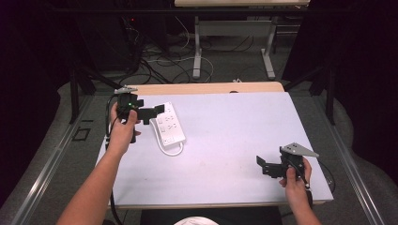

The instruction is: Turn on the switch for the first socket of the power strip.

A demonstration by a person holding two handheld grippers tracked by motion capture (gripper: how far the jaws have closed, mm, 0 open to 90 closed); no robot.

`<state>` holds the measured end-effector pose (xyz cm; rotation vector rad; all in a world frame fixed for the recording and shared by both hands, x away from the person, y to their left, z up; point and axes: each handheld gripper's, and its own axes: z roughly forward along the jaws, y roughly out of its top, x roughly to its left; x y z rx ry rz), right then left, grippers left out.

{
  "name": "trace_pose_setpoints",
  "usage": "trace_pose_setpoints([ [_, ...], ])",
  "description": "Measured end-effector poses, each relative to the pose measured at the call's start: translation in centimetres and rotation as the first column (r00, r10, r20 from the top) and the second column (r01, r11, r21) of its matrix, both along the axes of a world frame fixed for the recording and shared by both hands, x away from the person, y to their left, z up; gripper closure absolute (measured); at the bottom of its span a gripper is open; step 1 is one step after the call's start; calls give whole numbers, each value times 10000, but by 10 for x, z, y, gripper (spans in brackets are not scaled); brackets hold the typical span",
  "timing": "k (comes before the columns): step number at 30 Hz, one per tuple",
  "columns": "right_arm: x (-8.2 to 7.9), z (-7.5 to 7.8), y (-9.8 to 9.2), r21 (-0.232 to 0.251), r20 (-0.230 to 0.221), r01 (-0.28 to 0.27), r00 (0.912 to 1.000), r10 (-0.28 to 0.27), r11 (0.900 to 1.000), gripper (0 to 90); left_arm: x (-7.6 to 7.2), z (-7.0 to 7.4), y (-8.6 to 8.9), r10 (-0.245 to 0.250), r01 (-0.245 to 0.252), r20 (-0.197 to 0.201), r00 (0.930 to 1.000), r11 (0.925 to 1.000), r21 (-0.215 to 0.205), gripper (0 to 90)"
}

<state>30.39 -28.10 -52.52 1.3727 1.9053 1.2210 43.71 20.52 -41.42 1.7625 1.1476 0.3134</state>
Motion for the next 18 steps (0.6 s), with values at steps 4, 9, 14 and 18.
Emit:
trace_pose_setpoints([
  [4, 2, -2, 1, 121, -38, -21, 10000, 21, 9999, 0, 7, 0, 1, 28, -27, -133, 9999, 10000, 34, 5],
  [9, 2, -2, 2, 54, -82, -71, 9999, 72, 10000, 0, 14, 1, 5, -5, 9, -425, 9991, 10000, 85, 5],
  [14, 2, -2, 3, 112, -18, 25, 10000, -25, 9999, 0, 17, -1, 2, -184, 213, -543, 9984, 9983, 540, 8],
  [18, 2, -2, 3, 107, -48, 7, 10000, -6, 9999, 0, 17, 1, -1, -427, 471, -482, 9979, 9946, 928, 62],
])
